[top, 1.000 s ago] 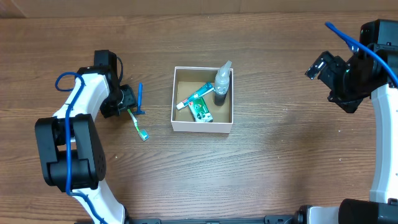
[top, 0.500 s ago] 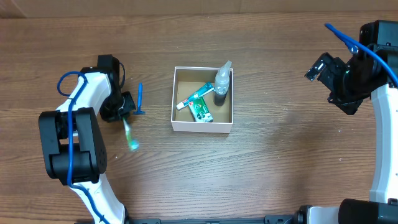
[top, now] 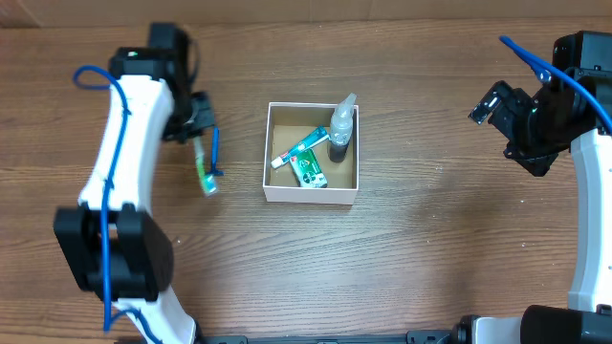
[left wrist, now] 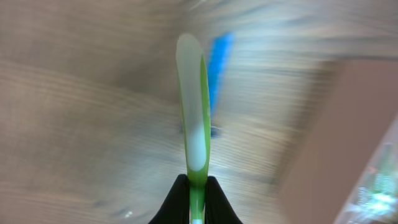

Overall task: Pack container
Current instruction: 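Drop the toothbrush into the box with the left gripper, then grasp the blue razor with the left gripper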

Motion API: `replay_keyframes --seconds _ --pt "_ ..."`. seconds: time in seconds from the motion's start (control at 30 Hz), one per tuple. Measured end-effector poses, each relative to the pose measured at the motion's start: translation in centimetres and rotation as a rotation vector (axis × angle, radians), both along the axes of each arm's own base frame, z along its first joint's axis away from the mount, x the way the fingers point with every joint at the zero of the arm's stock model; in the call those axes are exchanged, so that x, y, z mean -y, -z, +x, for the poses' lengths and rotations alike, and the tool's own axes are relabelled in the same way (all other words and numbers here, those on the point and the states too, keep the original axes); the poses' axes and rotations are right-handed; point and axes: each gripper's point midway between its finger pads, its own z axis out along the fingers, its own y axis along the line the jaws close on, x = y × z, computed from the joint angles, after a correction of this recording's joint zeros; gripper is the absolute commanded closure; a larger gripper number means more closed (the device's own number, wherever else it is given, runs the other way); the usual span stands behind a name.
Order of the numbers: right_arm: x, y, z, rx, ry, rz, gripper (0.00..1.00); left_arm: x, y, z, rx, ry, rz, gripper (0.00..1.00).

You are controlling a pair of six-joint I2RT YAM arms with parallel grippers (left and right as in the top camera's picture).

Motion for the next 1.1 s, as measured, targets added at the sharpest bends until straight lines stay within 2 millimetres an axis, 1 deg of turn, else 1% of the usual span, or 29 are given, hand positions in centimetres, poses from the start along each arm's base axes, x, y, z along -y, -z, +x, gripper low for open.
replay_keyframes --seconds 0.07,0.1,0.13,0.2,0.27,0.33,0.37,0.4,0.43,0.47,0.5,0.57,0.6,0.67,0.7,0.77,0.83,0.93,0.97,1.03,1.1 --pt "0.0 0.0 0.0 0.000 0.000 0.000 0.00 4.2 -2.4 1.1 0.116 0.112 -0.015 0.96" --pt "0.0 0.0 0.0 0.000 0.000 0.000 0.00 7.0 -3.4 1.7 0.178 0.187 -0.027 0.96" --pt "0.0 0.0 0.0 0.000 0.000 0.000 0.00 9.2 -3.9 2.0 0.217 0.251 -0.035 0.96" --pt "0.0 0.0 0.0 0.000 0.000 0.000 0.00 12.4 -4.2 2.3 0.266 0.342 -0.047 0.96" --pt "0.0 0.0 0.0 0.000 0.000 0.000 0.00 16.0 -4.2 2.5 0.313 0.453 -0.051 0.96" --pt "0.0 0.0 0.0 0.000 0.000 0.000 0.00 18.1 -3.6 2.3 0.317 0.516 -0.051 0.96" --pt "0.0 0.0 0.0 0.000 0.000 0.000 0.00 19.0 -2.9 2.1 0.307 0.546 -0.044 0.96" --pt "0.0 0.0 0.0 0.000 0.000 0.000 0.00 19.3 -2.4 2.1 0.298 0.556 -0.042 0.95" --pt "0.0 0.0 0.0 0.000 0.000 0.000 0.00 19.5 -1.7 2.0 0.282 0.564 -0.034 0.87" --pt "0.0 0.0 0.0 0.000 0.000 0.000 0.00 19.4 -1.1 2.1 0.265 0.565 -0.027 0.82" --pt "0.0 0.0 0.0 0.000 0.000 0.000 0.00 19.1 -0.4 2.0 0.246 0.568 -0.016 0.69" --pt "0.0 0.0 0.0 -0.001 0.000 0.000 0.00 18.3 0.3 1.8 0.210 0.561 -0.002 0.49" --pt "0.0 0.0 0.0 -0.001 0.000 0.000 0.00 18.1 0.4 1.7 0.201 0.566 0.004 0.41" --pt "0.0 0.0 0.0 0.000 0.000 0.000 0.00 17.1 0.7 1.2 0.165 0.568 0.019 0.33" --pt "0.0 0.0 0.0 -0.001 0.000 0.000 0.00 16.5 0.9 0.8 0.138 0.565 0.025 0.30" --pt "0.0 0.0 0.0 -0.001 0.000 0.000 0.00 15.1 1.0 0.2 0.095 0.555 0.037 0.29" --pt "0.0 0.0 0.0 -0.001 0.000 0.000 0.00 13.1 0.4 0.3 0.087 0.515 0.040 0.30" --pt "0.0 0.0 0.0 -0.001 0.000 0.000 0.00 8.5 -1.1 1.3 0.105 0.378 0.035 0.30" --pt "0.0 0.0 0.0 -0.001 0.000 0.000 0.00 6.5 -1.4 1.8 0.108 0.306 0.031 0.30" --pt "0.0 0.0 0.0 -0.001 0.000 0.000 0.00 4.0 -1.3 2.2 0.106 0.203 0.025 0.30" --pt "0.0 0.0 0.0 -0.002 0.000 0.000 0.00 1.6 -0.8 2.5 0.092 0.089 0.021 0.30"
